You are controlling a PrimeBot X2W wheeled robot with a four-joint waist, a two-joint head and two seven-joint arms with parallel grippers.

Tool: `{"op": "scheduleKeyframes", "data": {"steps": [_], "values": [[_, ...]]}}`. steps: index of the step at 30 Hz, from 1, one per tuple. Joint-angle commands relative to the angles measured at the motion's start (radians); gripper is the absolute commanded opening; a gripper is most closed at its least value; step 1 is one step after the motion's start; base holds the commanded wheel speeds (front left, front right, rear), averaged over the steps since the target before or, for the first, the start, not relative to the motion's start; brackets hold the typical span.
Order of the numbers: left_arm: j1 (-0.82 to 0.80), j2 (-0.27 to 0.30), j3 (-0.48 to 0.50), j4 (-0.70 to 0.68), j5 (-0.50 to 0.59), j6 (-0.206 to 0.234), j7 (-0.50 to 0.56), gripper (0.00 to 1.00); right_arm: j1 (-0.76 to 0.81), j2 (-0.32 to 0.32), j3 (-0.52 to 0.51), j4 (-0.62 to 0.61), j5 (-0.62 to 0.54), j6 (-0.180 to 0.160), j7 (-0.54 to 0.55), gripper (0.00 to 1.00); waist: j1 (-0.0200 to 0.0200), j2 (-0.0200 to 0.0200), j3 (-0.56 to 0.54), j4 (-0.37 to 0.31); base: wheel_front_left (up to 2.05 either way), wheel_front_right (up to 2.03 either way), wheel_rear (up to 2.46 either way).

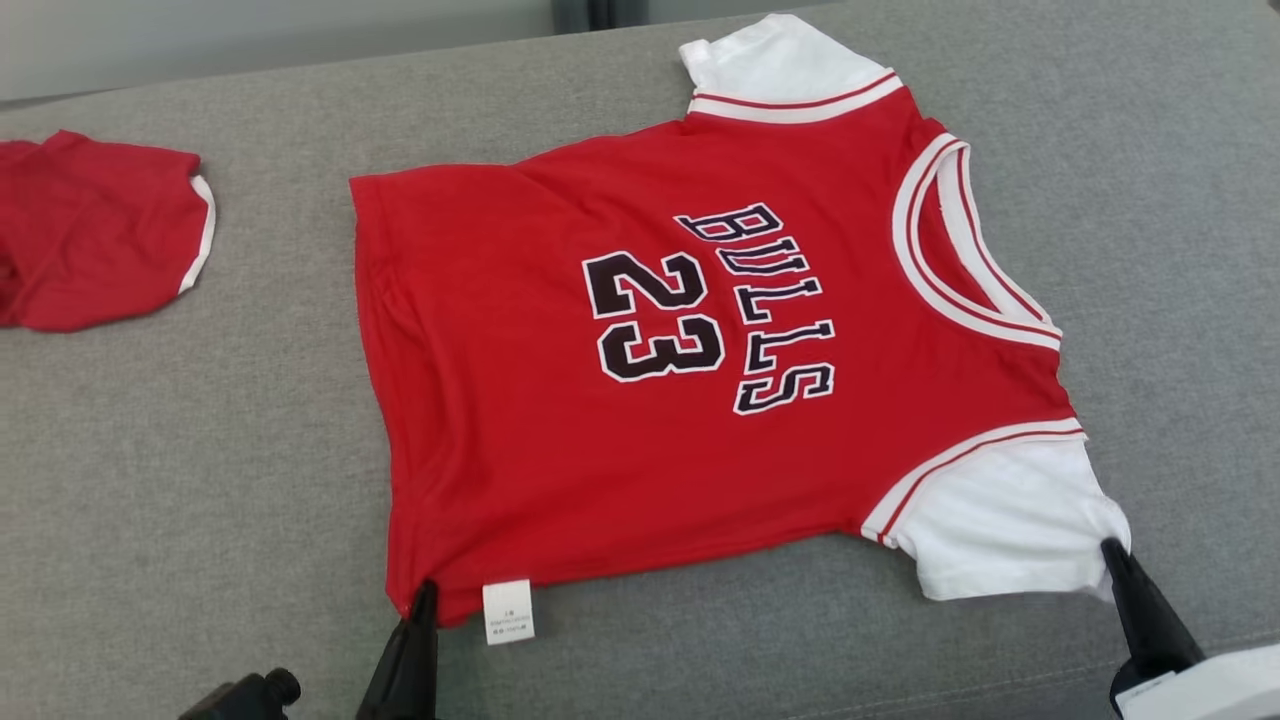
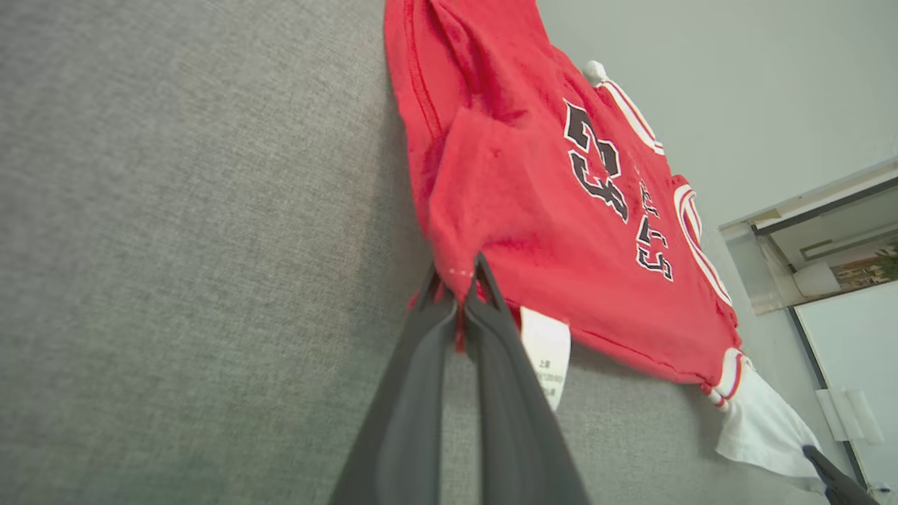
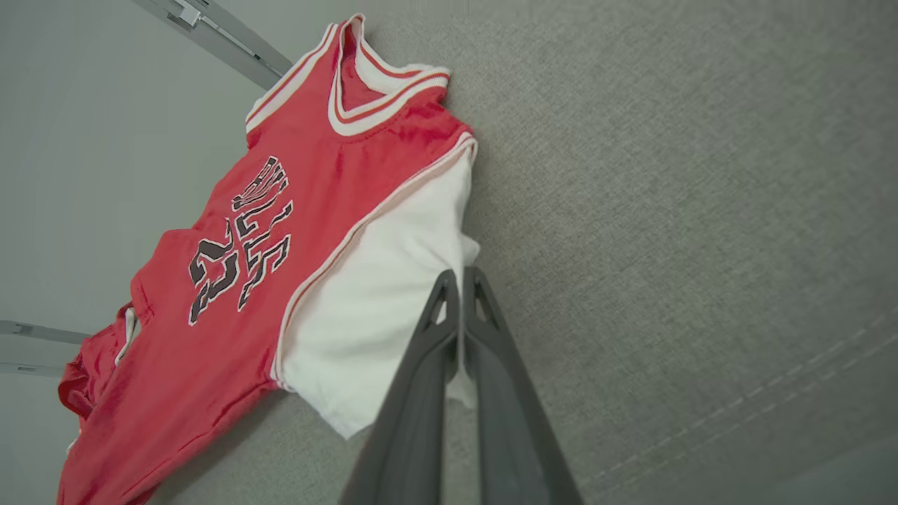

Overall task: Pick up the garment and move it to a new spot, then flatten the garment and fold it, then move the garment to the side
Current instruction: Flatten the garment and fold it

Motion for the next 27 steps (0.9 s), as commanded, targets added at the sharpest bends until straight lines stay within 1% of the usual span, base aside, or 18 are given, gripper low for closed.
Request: {"op": "scheduleKeyframes", "data": {"steps": [1, 3, 5, 9, 11, 15, 19, 22, 23, 24, 25, 27], "values": [[-0.015, 0.012, 0.004, -0.025, -0.008, 0.012, 0.022, 0.00, -0.033, -0.002, -0.010, -0.013, -0.002, -0.001, 0.013, 0.00, 0.0001, 0.0000, 0.004, 0.015, 0.00, 0.00, 0.00], [-0.053, 0.013, 0.010, -0.061, -0.029, 0.035, 0.067, 0.00, -0.078, -0.008, -0.031, -0.019, -0.022, -0.001, 0.038, 0.00, 0.0001, 0.0000, 0.019, 0.014, 0.00, 0.00, 0.00], [-0.089, 0.027, 0.008, -0.083, -0.030, 0.071, 0.126, 0.00, -0.144, -0.006, -0.041, -0.025, -0.034, -0.001, 0.074, 0.00, 0.0001, 0.0000, 0.036, 0.013, 0.00, 0.00, 0.00], [-0.191, 0.026, 0.010, -0.125, -0.043, 0.142, 0.227, 0.00, -0.286, -0.013, -0.065, -0.023, -0.081, -0.001, 0.164, 0.00, 0.0001, 0.0000, 0.069, 0.016, 0.00, 0.00, 0.00], [-0.255, 0.036, 0.003, -0.135, -0.028, 0.181, 0.279, 0.00, -0.374, -0.020, -0.075, -0.007, -0.115, -0.001, 0.215, 0.00, 0.0001, 0.0000, 0.087, 0.016, 0.00, 0.00, 0.00], [-0.352, 0.034, 0.003, -0.144, -0.022, 0.246, 0.352, 0.00, -0.510, -0.019, -0.081, 0.037, -0.180, -0.001, 0.291, 0.00, 0.0001, 0.0000, 0.117, 0.020, 0.00, 0.00, 0.00], [-0.437, 0.047, -0.005, -0.127, -0.005, 0.284, 0.410, 0.00, -0.617, -0.019, -0.068, 0.081, -0.244, -0.001, 0.329, 0.00, 0.0001, 0.0000, 0.146, 0.027, 0.00, 0.00, 0.00], [-0.492, 0.054, -0.015, -0.094, 0.011, 0.298, 0.439, 0.00, -0.680, -0.019, -0.049, 0.120, -0.279, -0.001, 0.337, 0.00, 0.0001, 0.0000, 0.160, 0.031, 0.00, 0.00, 0.00], [-0.511, 0.053, -0.014, -0.080, 0.019, 0.307, 0.442, 0.15, -0.702, -0.019, -0.046, 0.133, -0.291, 0.000, 0.325, 0.00, 0.0001, 0.0000, 0.163, 0.031, 0.00, 0.00, 0.00], [-0.523, 0.048, -0.013, -0.069, 0.020, 0.312, 0.443, 0.46, -0.718, -0.018, -0.044, 0.142, -0.301, 0.000, 0.313, 0.36, 0.0001, 0.0000, 0.166, 0.030, 0.00, 0.00, 0.00], [-0.535, 0.046, -0.015, -0.060, 0.025, 0.316, 0.446, 1.00, -0.731, -0.024, -0.031, 0.150, -0.314, 0.000, 0.297, 1.00, 0.0001, 0.0000, 0.169, 0.029, 0.00, 0.00, 0.00], [-0.542, 0.037, -0.010, -0.053, 0.024, 0.321, 0.436, 1.00, -0.744, -0.027, -0.023, 0.163, -0.323, 0.000, 0.265, 1.00, 0.0001, 0.0000, 0.170, 0.025, 0.00, 0.00, 0.00]]}}
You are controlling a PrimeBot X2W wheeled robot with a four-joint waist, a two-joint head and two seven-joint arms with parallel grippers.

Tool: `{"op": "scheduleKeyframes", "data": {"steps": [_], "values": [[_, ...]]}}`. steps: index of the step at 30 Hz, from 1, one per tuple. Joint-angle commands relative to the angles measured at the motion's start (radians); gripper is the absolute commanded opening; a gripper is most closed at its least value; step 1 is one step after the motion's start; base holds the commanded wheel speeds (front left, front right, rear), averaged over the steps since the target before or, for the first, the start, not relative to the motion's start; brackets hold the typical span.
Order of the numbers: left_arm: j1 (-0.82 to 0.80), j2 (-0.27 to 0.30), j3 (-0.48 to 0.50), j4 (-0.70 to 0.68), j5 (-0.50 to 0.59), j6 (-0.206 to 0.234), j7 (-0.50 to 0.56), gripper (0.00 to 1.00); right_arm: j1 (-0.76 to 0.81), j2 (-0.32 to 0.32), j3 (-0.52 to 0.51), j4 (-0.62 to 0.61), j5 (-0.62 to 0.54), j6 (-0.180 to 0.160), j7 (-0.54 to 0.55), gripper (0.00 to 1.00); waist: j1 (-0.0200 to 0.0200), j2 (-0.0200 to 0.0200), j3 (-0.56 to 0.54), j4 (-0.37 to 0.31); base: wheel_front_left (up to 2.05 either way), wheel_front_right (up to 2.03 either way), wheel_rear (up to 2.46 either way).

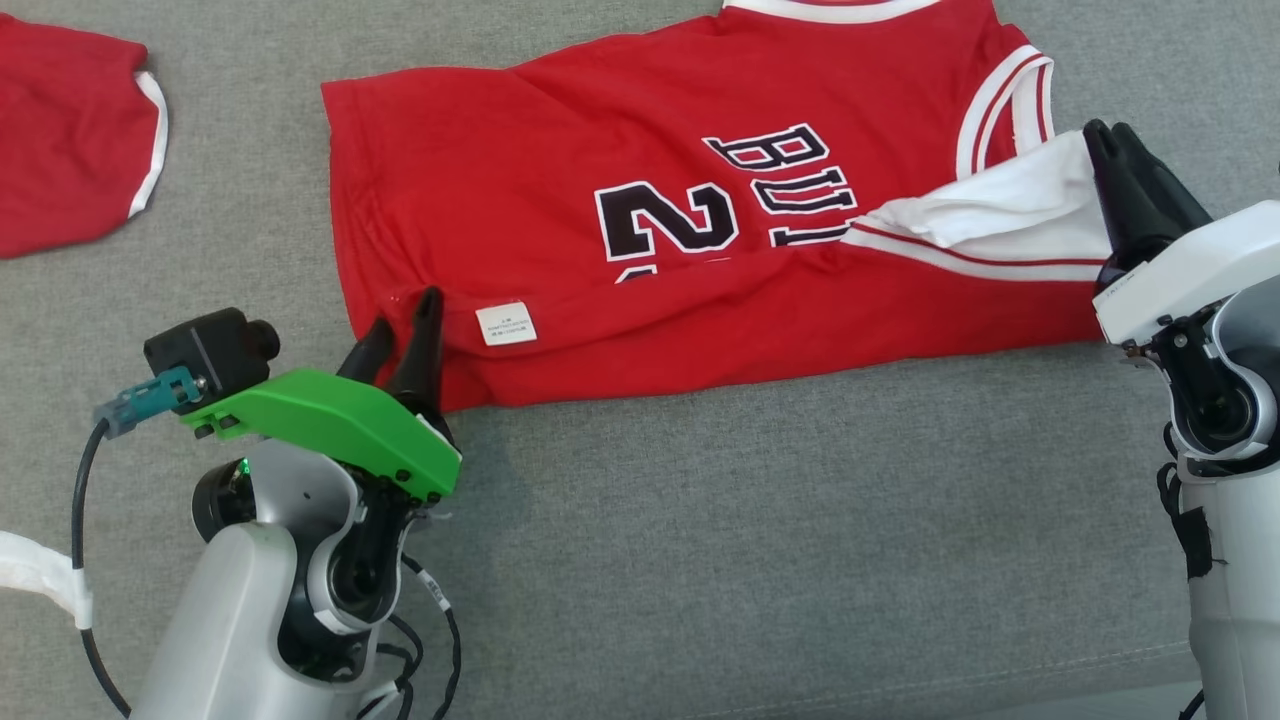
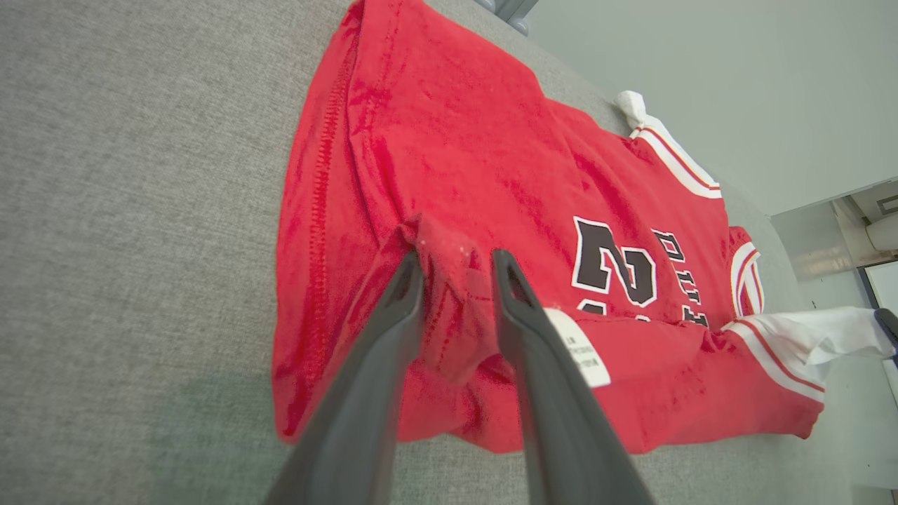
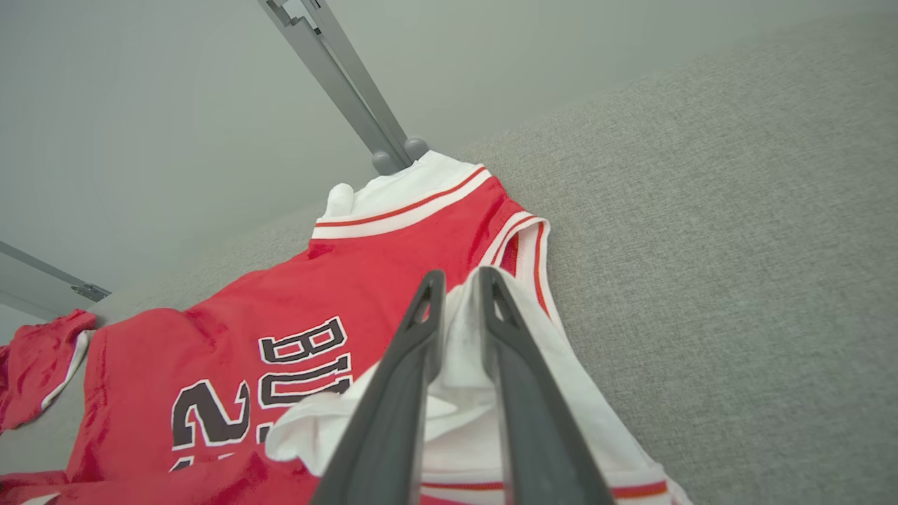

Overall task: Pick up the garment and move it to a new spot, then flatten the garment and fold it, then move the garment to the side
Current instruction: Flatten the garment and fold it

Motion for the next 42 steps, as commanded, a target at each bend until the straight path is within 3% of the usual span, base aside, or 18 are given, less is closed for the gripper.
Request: {"op": "scheduleKeyframes", "data": {"steps": [1, 5, 13, 20, 28, 29, 31, 32, 33, 38, 42], "values": [[-0.007, -0.002, 0.009, 0.000, 0.004, 0.003, -0.008, 1.00, -0.004, -0.008, 0.003, 0.003, -0.002, 0.000, -0.019, 1.00, 0.0000, 0.0000, -0.001, -0.004, 0.00, 0.00, 0.00], [0.072, 0.018, 0.030, -0.046, -0.008, -0.005, -0.036, 1.00, 0.053, -0.039, 0.023, -0.029, -0.006, 0.000, -0.056, 1.00, 0.0000, 0.0000, -0.013, -0.016, 0.00, 0.00, 0.00], [0.190, 0.146, -0.018, -0.072, 0.096, -0.030, -0.029, 1.00, 0.212, -0.143, 0.048, -0.058, -0.083, 0.000, -0.009, 1.00, 0.0000, 0.0000, 0.005, -0.022, 0.00, 0.00, 0.00], [0.131, 0.161, -0.069, 0.035, 0.148, -0.050, -0.015, 1.00, 0.191, -0.128, 0.056, 0.011, -0.118, 0.000, 0.036, 1.00, 0.0000, 0.0000, 0.028, -0.019, 0.00, 0.00, 0.00], [0.091, 0.151, -0.096, 0.104, 0.126, -0.097, -0.001, 1.00, 0.177, -0.105, 0.061, 0.082, -0.105, 0.000, 0.100, 1.00, 0.0000, 0.0000, 0.033, -0.013, 0.00, 0.00, 0.00], [0.089, 0.146, -0.102, 0.105, 0.118, -0.108, 0.005, 0.76, 0.175, -0.104, 0.065, 0.093, -0.101, 0.000, 0.111, 1.00, 0.0000, 0.0000, 0.033, -0.013, 0.00, 0.00, 0.00], [0.085, 0.133, -0.113, 0.104, 0.098, -0.132, 0.013, 0.10, 0.169, -0.104, 0.075, 0.111, -0.093, 0.000, 0.121, 1.00, 0.0000, 0.0000, 0.029, -0.013, 0.00, 0.00, 0.00], [0.083, 0.130, -0.116, 0.104, 0.090, -0.141, 0.016, 0.00, 0.162, -0.101, 0.078, 0.118, -0.085, -0.001, 0.125, 0.73, 0.0000, 0.0000, 0.026, -0.013, 0.00, 0.00, 0.00], [0.081, 0.127, -0.117, 0.102, 0.078, -0.152, 0.017, 0.00, 0.151, -0.103, 0.083, 0.125, -0.075, 0.000, 0.123, 0.00, 0.0000, 0.0000, 0.022, -0.012, 0.00, 0.00, 0.00], [0.082, 0.133, -0.101, 0.078, 0.023, -0.188, 0.042, 0.00, 0.122, -0.131, 0.092, 0.128, 0.004, 0.000, 0.129, 0.00, 0.0000, 0.0000, -0.015, -0.006, 0.00, 0.00, 0.00], [0.106, 0.171, -0.063, -0.004, -0.057, -0.214, 0.096, 0.00, 0.110, -0.159, 0.057, 0.068, 0.098, 0.000, 0.156, 0.00, 0.0000, 0.0000, -0.047, -0.002, 0.00, 0.00, 0.00]]}}
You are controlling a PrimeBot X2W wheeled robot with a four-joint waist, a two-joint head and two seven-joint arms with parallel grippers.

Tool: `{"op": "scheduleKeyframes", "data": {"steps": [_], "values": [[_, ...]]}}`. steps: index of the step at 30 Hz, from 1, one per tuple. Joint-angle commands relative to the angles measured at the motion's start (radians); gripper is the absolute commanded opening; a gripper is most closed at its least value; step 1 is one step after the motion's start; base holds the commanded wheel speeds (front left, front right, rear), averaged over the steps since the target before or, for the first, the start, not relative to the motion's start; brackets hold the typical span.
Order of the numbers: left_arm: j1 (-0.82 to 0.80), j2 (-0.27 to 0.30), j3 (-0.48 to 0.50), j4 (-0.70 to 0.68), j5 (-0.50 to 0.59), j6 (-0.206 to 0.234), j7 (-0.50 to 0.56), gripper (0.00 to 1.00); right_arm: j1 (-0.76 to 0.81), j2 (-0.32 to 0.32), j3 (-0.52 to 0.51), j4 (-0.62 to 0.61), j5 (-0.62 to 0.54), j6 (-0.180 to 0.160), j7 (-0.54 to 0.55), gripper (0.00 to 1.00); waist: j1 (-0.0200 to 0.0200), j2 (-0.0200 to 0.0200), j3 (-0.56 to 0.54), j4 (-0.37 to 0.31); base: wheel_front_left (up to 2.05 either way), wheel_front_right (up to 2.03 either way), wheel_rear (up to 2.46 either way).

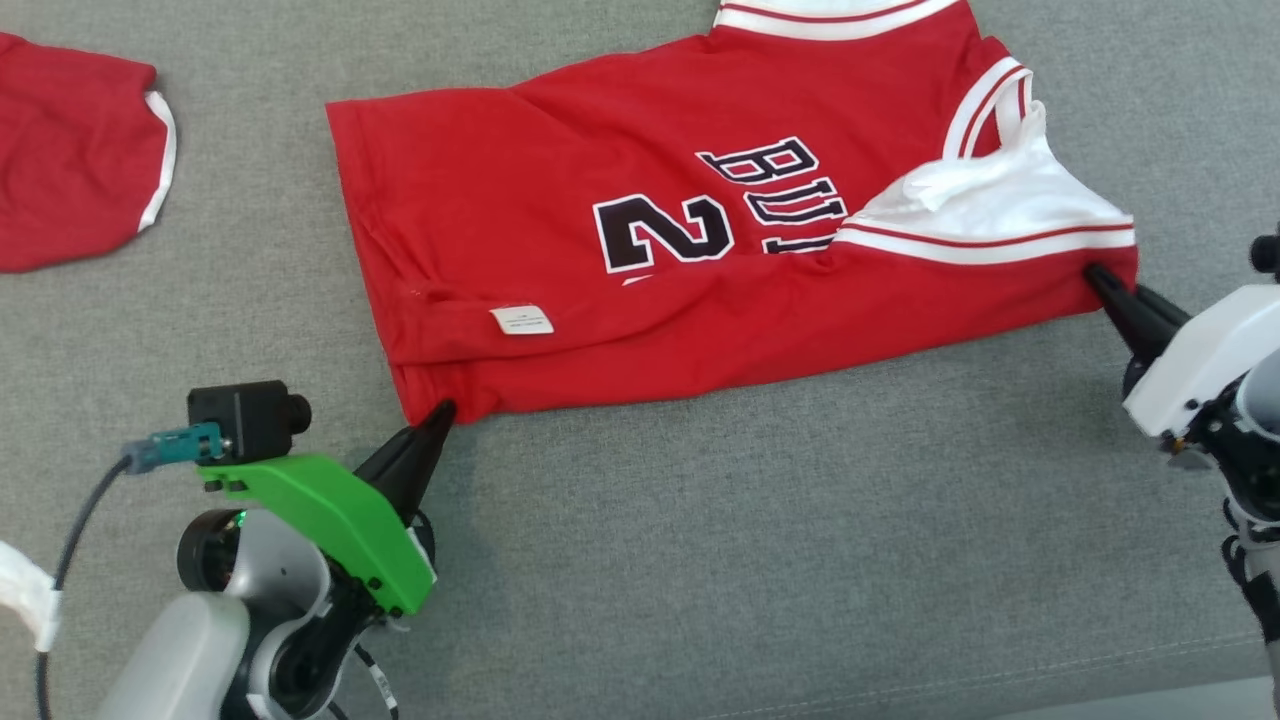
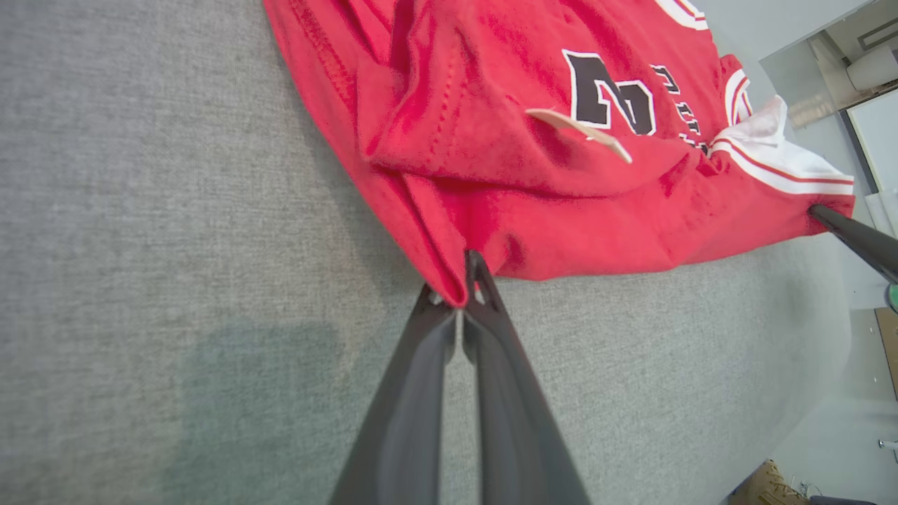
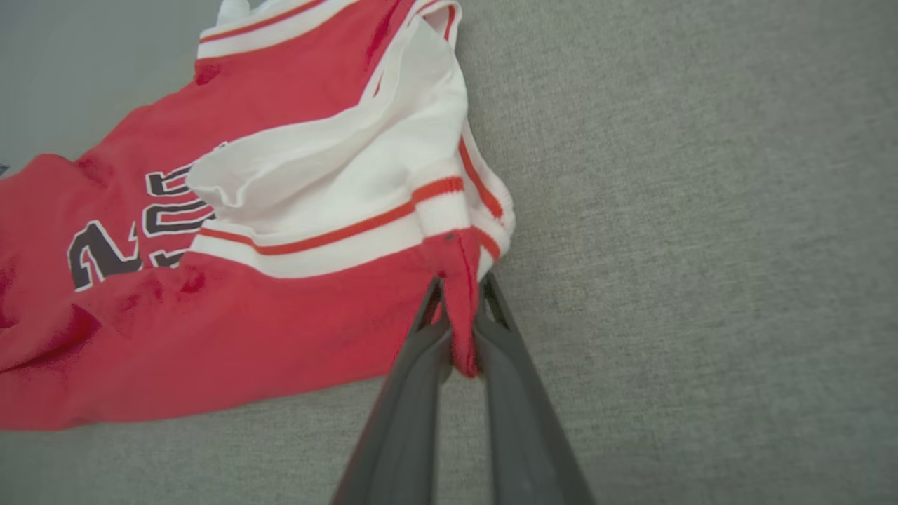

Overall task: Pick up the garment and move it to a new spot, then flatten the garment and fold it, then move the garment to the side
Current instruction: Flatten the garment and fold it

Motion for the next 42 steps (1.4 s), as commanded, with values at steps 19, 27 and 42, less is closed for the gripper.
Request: {"op": "scheduleKeyframes", "data": {"steps": [19, 27, 42], "values": [[0.356, 0.044, 0.002, -0.153, -0.091, 0.006, -0.014, 0.48, 0.334, -0.039, -0.195, -0.136, 0.043, -0.001, 0.169, 1.00, 0.0000, 0.0000, -0.030, 0.019, 0.00, 0.00, 0.00], [0.301, 0.112, 0.079, -0.194, -0.047, 0.035, -0.036, 1.00, 0.178, -0.088, -0.188, -0.195, 0.019, -0.001, 0.108, 1.00, 0.0000, 0.0000, 0.002, 0.029, 0.00, 0.00, 0.00], [-0.343, -0.058, -0.113, 0.039, 0.173, -0.012, -0.017, 1.00, -0.512, -0.150, 0.078, 0.068, -0.275, -0.001, 0.118, 1.00, 0.0000, 0.0000, 0.229, 0.233, 0.00, 0.00, 0.00]]}}
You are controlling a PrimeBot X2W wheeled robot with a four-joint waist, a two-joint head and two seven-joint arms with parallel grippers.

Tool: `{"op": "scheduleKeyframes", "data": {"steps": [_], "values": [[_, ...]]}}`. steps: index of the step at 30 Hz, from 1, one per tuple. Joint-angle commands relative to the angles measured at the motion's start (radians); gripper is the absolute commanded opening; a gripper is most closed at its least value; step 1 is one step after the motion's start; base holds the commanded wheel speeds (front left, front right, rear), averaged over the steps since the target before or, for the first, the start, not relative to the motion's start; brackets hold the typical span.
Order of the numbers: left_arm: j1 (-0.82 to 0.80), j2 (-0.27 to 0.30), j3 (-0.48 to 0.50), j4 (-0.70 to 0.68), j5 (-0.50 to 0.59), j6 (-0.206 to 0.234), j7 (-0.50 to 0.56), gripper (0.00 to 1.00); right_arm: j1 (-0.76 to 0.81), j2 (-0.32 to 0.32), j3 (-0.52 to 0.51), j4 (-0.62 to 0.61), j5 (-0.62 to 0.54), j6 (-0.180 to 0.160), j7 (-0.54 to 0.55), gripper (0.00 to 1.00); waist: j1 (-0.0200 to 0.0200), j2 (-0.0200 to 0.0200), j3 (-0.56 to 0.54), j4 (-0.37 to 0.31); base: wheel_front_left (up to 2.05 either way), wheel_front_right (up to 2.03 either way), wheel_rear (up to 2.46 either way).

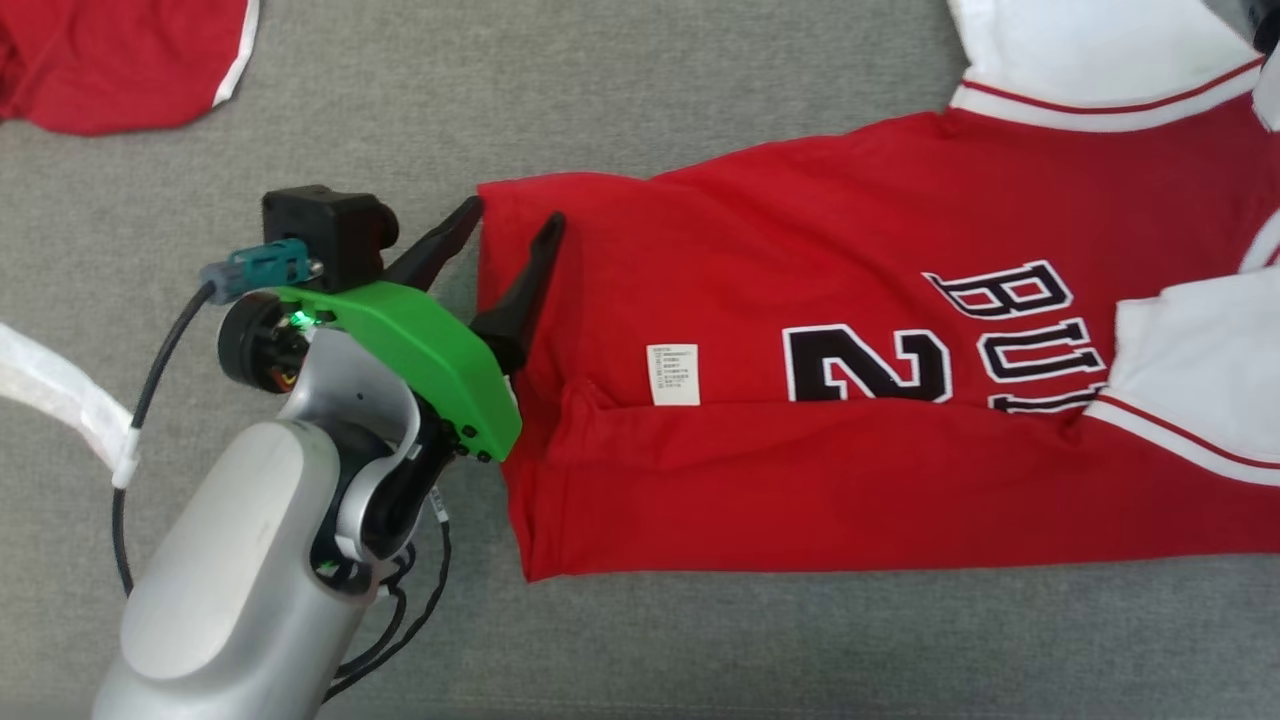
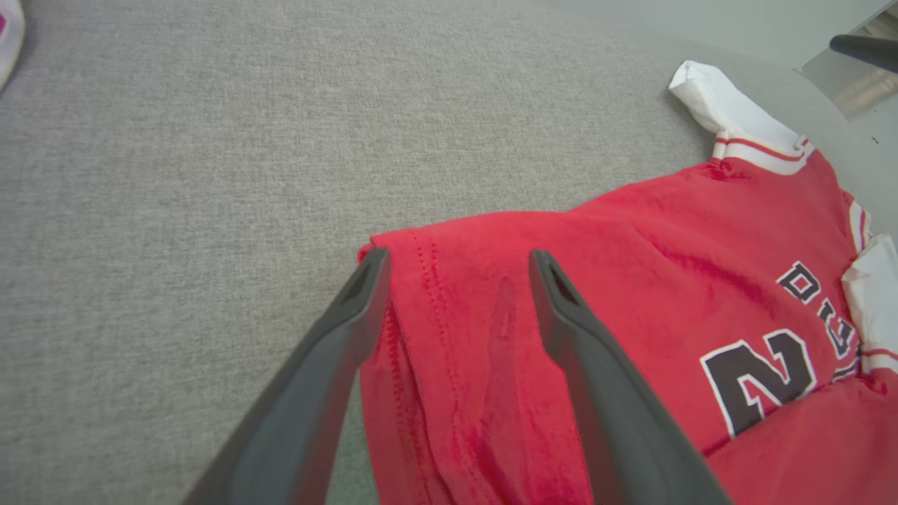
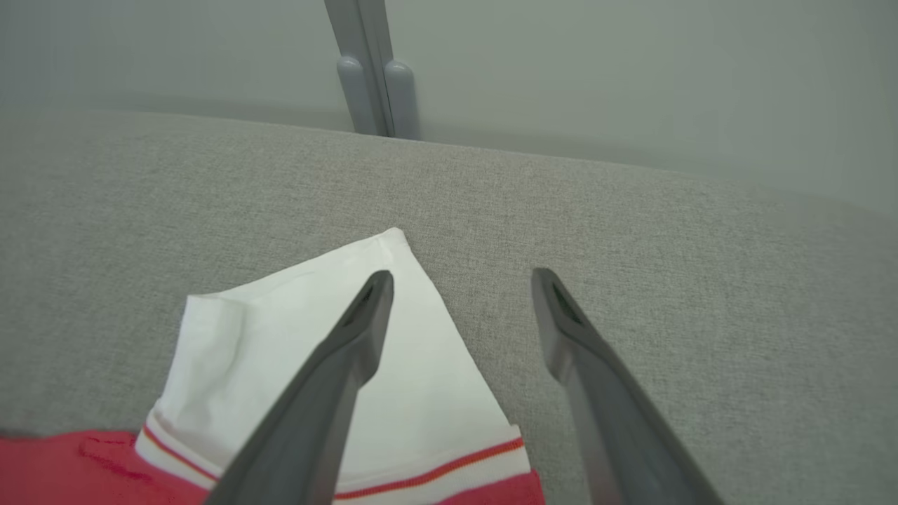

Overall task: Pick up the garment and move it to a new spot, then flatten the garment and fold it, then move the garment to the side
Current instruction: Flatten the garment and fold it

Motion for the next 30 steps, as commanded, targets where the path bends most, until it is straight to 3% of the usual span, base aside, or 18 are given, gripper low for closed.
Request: {"op": "scheduleKeyframes", "data": {"steps": [1, 11, 19, 20, 21, 26, 27, 28, 29, 30], "values": [[-0.037, -0.013, -0.018, 0.013, 0.013, -0.017, 0.002, 1.00, -0.044, -0.013, 0.011, 0.037, -0.017, -0.001, -0.009, 1.00, 0.0000, 0.0000, 0.083, 0.098, 0.00, 0.00, 0.00], [-0.080, -0.046, -0.082, 0.057, 0.015, -0.067, 0.020, 1.00, -0.145, -0.029, 0.074, 0.266, -0.055, 0.000, -0.013, 1.00, 0.0000, 0.0000, 0.096, 0.157, 0.00, 0.00, 0.00], [-0.110, -0.043, -0.086, 0.078, 0.010, -0.076, 0.032, 1.00, -0.152, -0.022, 0.138, 0.317, 0.006, 0.000, 0.021, 1.00, 0.0000, 0.0000, 0.099, 0.139, 0.00, 0.00, 0.00], [-0.114, -0.043, -0.088, 0.078, 0.008, -0.079, 0.035, 1.00, -0.152, -0.024, 0.145, 0.318, 0.016, 0.000, 0.026, 0.95, 0.0000, 0.0000, 0.100, 0.135, 0.00, 0.00, 0.00], [-0.119, -0.044, -0.091, 0.078, 0.003, -0.086, 0.038, 1.00, -0.147, -0.031, 0.158, 0.321, 0.034, 0.000, 0.036, 1.00, 0.0000, 0.0000, 0.100, 0.128, 0.00, 0.00, 0.00], [-0.150, -0.051, -0.097, 0.071, -0.002, -0.098, 0.050, 1.00, -0.143, -0.047, 0.177, 0.325, 0.062, -0.001, 0.045, 1.00, 0.0000, 0.0000, 0.102, 0.116, 0.00, 0.00, 0.00], [-0.157, -0.052, -0.096, 0.074, -0.003, -0.100, 0.053, 1.00, -0.141, -0.049, 0.183, 0.327, 0.067, -0.001, 0.044, 0.26, 0.0000, 0.0000, 0.102, 0.114, 0.00, 0.00, 0.00], [-0.161, -0.055, -0.095, 0.078, -0.006, -0.101, 0.051, 1.00, -0.138, -0.046, 0.191, 0.326, 0.076, -0.001, 0.040, 0.00, 0.0000, 0.0000, 0.102, 0.113, 0.00, 0.00, 0.00], [-0.166, -0.061, -0.089, 0.085, -0.011, -0.098, 0.044, 0.39, -0.133, -0.042, 0.201, 0.325, 0.089, -0.001, 0.035, 0.00, 0.0000, 0.0000, 0.100, 0.111, 0.00, 0.00, 0.00], [-0.171, -0.061, -0.086, 0.090, -0.010, -0.099, 0.039, 0.00, -0.131, -0.040, 0.206, 0.321, 0.095, -0.001, 0.025, 0.00, 0.0000, 0.0000, 0.100, 0.109, 0.00, 0.00, 0.00]]}}
